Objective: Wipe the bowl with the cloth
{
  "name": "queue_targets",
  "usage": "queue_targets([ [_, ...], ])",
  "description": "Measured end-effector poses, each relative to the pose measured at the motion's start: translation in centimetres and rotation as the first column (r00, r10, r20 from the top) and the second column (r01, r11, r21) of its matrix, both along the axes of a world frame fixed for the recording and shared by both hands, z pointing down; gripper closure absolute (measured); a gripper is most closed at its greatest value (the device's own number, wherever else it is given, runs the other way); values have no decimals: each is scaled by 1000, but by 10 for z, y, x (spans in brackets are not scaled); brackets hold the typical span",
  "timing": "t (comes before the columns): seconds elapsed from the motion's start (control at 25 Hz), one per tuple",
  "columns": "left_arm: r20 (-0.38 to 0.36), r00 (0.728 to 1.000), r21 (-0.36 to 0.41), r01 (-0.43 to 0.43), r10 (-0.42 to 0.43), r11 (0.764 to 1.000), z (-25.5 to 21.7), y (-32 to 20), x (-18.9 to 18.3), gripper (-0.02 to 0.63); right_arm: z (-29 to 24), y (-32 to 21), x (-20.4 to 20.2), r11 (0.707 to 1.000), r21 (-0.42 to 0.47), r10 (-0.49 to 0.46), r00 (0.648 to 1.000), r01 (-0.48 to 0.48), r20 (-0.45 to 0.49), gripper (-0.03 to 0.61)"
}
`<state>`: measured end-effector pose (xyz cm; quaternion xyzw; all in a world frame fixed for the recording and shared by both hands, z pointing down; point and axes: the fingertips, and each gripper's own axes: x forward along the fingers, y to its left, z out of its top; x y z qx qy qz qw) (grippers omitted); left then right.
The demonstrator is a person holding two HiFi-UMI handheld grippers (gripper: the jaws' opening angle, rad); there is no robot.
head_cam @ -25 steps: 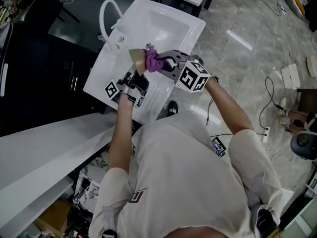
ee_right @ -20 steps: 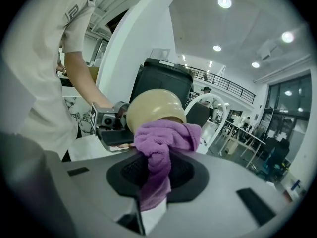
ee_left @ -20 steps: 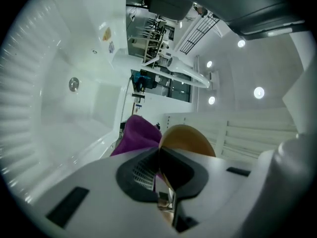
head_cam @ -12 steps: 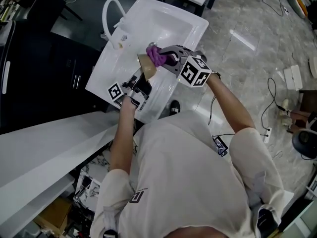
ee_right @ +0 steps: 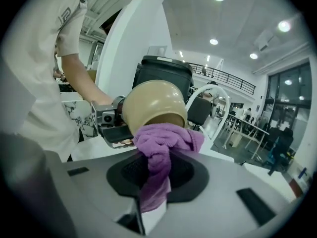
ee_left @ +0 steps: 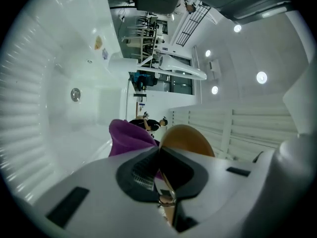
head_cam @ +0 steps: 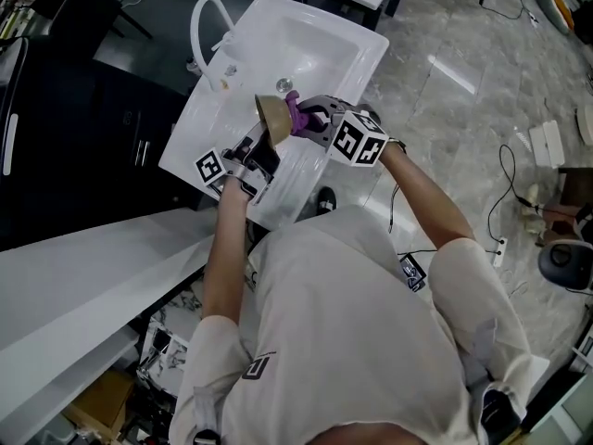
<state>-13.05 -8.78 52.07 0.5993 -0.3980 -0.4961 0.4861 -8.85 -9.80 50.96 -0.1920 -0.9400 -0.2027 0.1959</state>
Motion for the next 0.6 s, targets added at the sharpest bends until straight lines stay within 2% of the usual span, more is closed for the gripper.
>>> queue_targets([
  [0.2,93,989,11,-120,118,993,-10,5,22,595,-1,-12,-8,1000,5,17,1000,-17,-3,505],
  [0.44,177,959,-2,-225,221,974,-8,16,31,596,-13,-10,-11,996,76,-37,999,36,12,505],
  [0.52,206,947,-21,-248,247,969,-4,21,32,596,-14,-10,-10,992,115,-54,998,53,11,505],
  [0.6,260,921,-76,-279,289,957,6,24,35,596,-18,-10,-10,991,120,-57,998,54,19,505],
])
